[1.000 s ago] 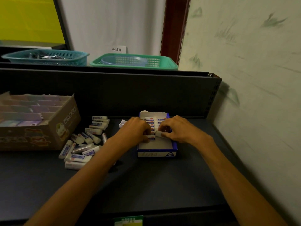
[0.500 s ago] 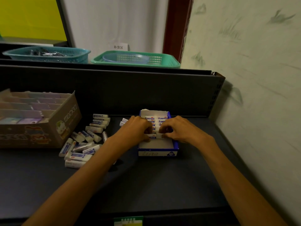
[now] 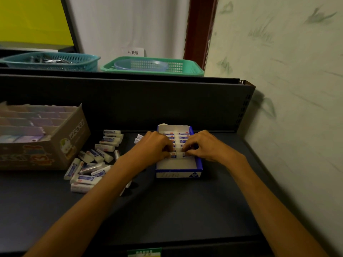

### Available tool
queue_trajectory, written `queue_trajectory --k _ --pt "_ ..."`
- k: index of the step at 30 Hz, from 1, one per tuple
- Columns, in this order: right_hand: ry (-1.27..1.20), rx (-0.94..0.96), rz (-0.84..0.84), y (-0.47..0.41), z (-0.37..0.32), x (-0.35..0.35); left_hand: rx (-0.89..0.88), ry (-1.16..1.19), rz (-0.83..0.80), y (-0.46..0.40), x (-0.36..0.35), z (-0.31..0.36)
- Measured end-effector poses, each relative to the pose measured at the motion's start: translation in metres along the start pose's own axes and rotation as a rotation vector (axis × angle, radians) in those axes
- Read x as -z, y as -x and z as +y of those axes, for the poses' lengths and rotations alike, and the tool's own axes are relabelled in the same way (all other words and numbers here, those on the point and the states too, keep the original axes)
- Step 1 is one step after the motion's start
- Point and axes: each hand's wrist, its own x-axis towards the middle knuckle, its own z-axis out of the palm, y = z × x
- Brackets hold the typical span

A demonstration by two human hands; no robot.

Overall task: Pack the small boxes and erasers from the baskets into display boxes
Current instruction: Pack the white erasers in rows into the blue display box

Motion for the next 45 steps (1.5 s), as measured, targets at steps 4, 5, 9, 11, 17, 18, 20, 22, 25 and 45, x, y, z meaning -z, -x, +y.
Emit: queue_trajectory --k 4,5,9,11,17,18,20,22,25,45 --pt "-0.001 -0.003 -0.001 0.001 0.000 0.001 0.002 -0.005 -0.001 -0.001 -0.001 -0.001" --pt "-0.002 -0.006 -0.005 0.001 -0.001 0.001 0.003 -0.003 -0.006 -0.001 -0.001 -0.001" --pt "0.007 -0.004 -0.018 0.000 -0.004 0.002 0.007 0.009 -0.011 -0.001 -0.002 -0.001" --pt "0.009 -0.006 -0.017 0.000 -0.005 0.002 0.010 0.008 -0.009 -0.002 -0.001 -0.001" --pt "0.021 -0.001 0.014 -0.001 -0.005 -0.001 0.014 0.001 -0.010 -0.001 -0.001 0.001" --pt "0.025 -0.004 0.016 0.000 -0.006 -0.001 0.013 -0.003 -0.010 -0.001 -0.001 0.001" --pt "0.028 -0.010 0.019 0.000 -0.006 -0.002 0.010 -0.004 -0.004 -0.001 -0.002 0.001" --pt "0.033 -0.022 0.012 0.000 -0.008 -0.002 0.008 0.005 0.004 0.000 -0.003 0.000" --pt "0.043 -0.038 0.004 0.001 -0.011 0.000 0.016 0.072 0.024 0.004 -0.002 -0.001" --pt "0.045 -0.021 0.199 -0.057 -0.114 -0.023 0.270 0.105 0.131 0.101 0.038 -0.114"
